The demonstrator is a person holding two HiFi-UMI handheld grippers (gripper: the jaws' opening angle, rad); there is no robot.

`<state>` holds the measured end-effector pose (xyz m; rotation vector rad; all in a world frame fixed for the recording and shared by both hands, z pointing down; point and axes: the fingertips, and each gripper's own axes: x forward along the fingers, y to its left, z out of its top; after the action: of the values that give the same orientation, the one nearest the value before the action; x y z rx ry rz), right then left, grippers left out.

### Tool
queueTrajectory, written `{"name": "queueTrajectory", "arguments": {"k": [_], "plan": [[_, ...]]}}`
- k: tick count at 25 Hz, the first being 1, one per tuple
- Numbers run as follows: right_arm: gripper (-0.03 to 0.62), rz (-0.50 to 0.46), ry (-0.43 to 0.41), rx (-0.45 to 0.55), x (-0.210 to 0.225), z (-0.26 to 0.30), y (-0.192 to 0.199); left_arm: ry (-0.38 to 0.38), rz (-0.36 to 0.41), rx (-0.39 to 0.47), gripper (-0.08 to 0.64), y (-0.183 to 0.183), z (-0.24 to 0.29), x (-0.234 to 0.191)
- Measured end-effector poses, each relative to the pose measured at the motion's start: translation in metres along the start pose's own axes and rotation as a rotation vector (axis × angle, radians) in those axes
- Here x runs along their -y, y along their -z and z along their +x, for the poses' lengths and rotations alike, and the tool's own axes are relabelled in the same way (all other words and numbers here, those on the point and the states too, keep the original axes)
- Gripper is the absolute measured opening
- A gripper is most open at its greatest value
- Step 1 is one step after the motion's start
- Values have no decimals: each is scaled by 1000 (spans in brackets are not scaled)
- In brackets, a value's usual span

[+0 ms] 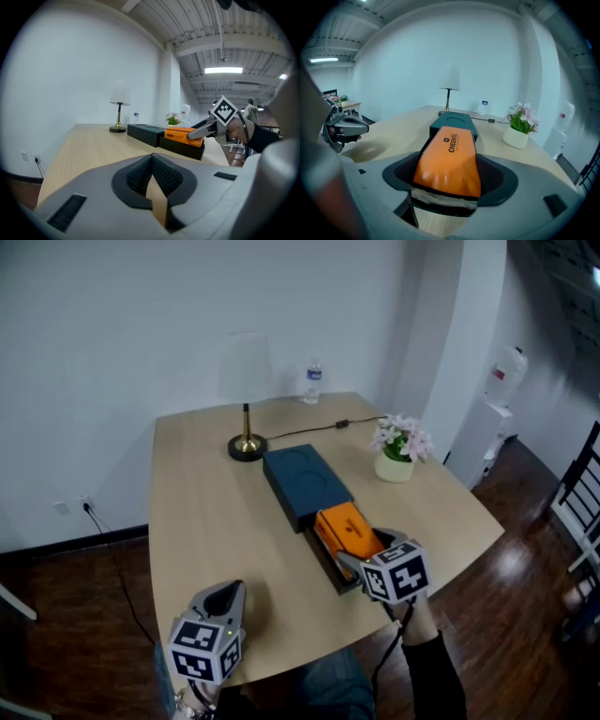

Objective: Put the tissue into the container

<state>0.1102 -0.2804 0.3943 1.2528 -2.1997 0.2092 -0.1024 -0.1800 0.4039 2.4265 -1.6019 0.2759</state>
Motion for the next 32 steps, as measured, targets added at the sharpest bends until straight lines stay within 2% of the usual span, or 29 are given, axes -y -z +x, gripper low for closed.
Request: {"name": "queueTrajectory", "arguments": {"k": [4, 6, 8, 11, 14, 16, 19, 22, 25, 26, 29, 30, 32], "plan": [[404, -30, 16, 10, 0, 9, 2, -10, -2, -2, 0, 0, -2, -4], [445, -38, 33, 37, 2, 3, -4, -17, -2, -4, 0, 1, -3, -8], [456, -38, 49, 97, 4, -13, -21, -26, -5, -3, 0, 3, -5, -13], [456, -30, 47, 250, -10, -47, -63, -49, -12, -2, 0, 5, -8, -23], [456, -25, -38, 380, -56, -66, -97, -75, -28, -4, 0, 7, -9, -34], [456, -15, -115, 409, -93, -57, -102, -91, -33, -3, 0, 8, -11, -39], [454, 13, -216, 367, -140, -22, -88, -106, -28, -5, 0, 9, -15, -42], [453, 34, -268, 294, -172, 17, -66, -126, -29, -11, 0, 14, -16, -49], [394, 39, -279, 235, -194, 46, -47, -155, -34, -9, 0, 18, -16, -60], [336, 37, -265, 225, -196, 52, -42, -159, -38, -4, 0, 17, -16, -62], [65, 64, -242, 234, -195, 56, -37, -160, -46, 11, 0, 15, -17, -63], [24, 77, -245, 247, -193, 55, -39, -161, -47, 16, 0, 14, -18, -64], [2, 94, -251, 270, -190, 52, -42, -161, -45, 24, 0, 11, -17, -64]]}}
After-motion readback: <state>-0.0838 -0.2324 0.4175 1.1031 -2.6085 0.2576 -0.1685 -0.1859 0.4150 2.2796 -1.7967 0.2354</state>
